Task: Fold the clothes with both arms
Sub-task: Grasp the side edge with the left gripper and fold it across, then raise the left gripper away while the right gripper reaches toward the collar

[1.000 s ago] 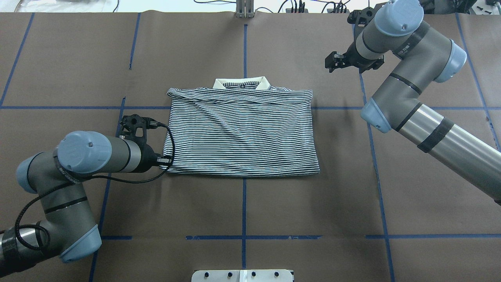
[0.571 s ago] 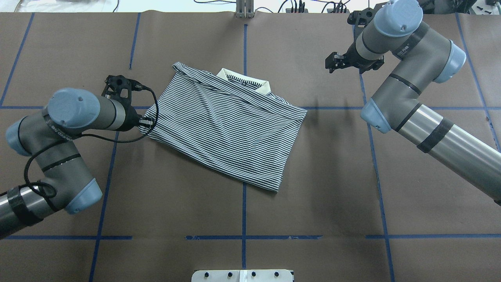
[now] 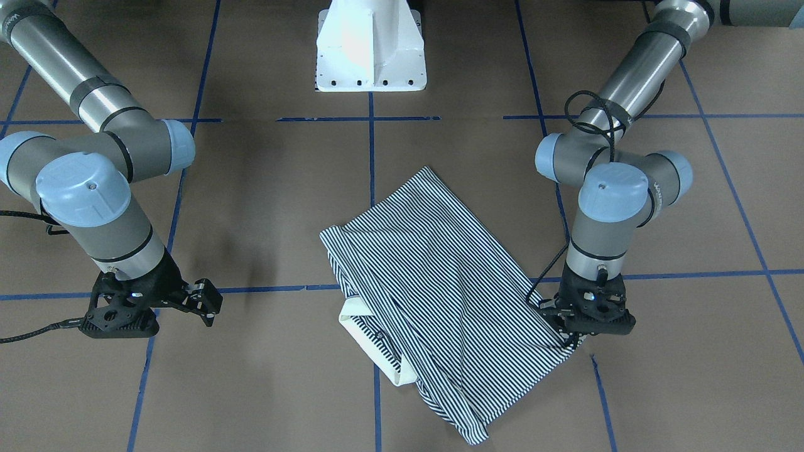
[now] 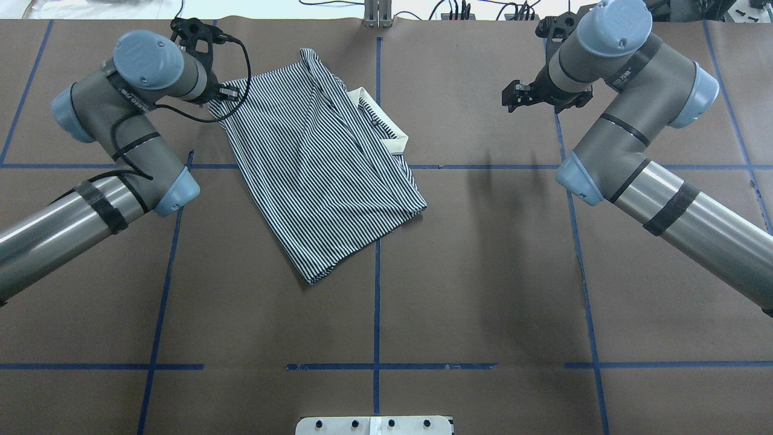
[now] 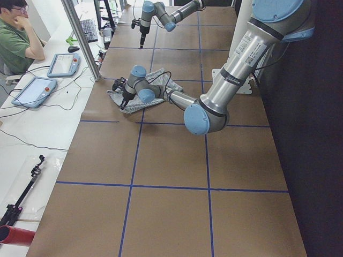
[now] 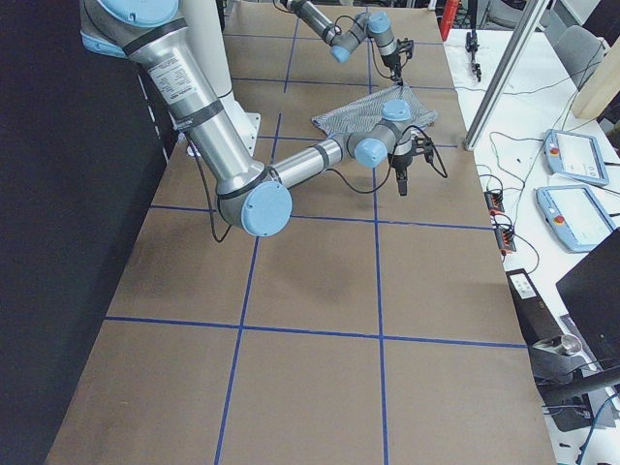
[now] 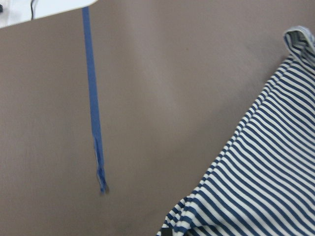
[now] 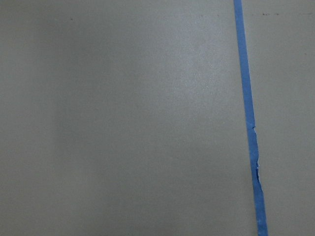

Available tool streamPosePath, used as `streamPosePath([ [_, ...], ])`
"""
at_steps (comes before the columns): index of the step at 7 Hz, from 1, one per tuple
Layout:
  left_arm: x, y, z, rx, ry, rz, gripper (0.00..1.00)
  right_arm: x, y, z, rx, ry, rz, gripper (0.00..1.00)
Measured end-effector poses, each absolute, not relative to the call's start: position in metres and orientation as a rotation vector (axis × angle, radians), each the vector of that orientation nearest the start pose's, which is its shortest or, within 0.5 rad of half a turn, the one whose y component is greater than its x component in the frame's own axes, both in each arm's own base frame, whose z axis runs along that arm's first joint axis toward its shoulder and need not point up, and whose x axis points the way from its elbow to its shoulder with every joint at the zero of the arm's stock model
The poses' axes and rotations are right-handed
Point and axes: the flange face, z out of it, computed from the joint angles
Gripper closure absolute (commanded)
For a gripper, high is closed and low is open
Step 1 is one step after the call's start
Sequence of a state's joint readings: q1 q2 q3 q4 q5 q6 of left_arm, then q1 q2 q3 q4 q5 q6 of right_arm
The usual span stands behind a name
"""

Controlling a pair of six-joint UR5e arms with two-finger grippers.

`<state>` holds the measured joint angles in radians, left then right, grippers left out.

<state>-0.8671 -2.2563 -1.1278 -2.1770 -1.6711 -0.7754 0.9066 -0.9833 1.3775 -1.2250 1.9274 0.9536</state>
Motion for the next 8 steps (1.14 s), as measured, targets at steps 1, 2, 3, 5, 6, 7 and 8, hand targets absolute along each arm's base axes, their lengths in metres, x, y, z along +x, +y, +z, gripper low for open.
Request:
streamPosePath([
  [1, 0.421, -0.704, 0.392, 0.584, 0.632, -0.039, 0.23, -0.373, -0.641, 0.363, 0.284, -0.756, 0.152, 0.00],
  [2, 0.421, -0.712, 0.398, 0.593, 0.629, -0.045, 0.00, -0.371, -0.643, 0.360, 0.319, -0.757, 0.171, 0.00],
  [3, 0.419, -0.714, 0.402, 0.600, 0.629, -0.040, 0.00, -0.373, -0.640, 0.358, 0.356, -0.795, 0.187, 0.00],
  [5, 0.402, -0.721, 0.405, 0.620, 0.635, 0.015, 0.00, -0.398, -0.626, 0.350, 0.402, -0.849, 0.189, 0.00],
  [6, 0.388, -0.723, 0.405, 0.620, 0.652, 0.055, 0.00, -0.418, -0.621, 0.341, 0.426, -0.847, 0.201, 0.04],
  [7, 0.378, -0.721, 0.408, 0.630, 0.673, 0.086, 0.00, -0.447, -0.623, 0.321, 0.422, -0.857, 0.260, 0.13],
  [8, 0.372, -0.717, 0.410, 0.638, 0.691, 0.103, 0.00, -0.480, -0.631, 0.293, 0.378, -0.888, 0.358, 0.21],
])
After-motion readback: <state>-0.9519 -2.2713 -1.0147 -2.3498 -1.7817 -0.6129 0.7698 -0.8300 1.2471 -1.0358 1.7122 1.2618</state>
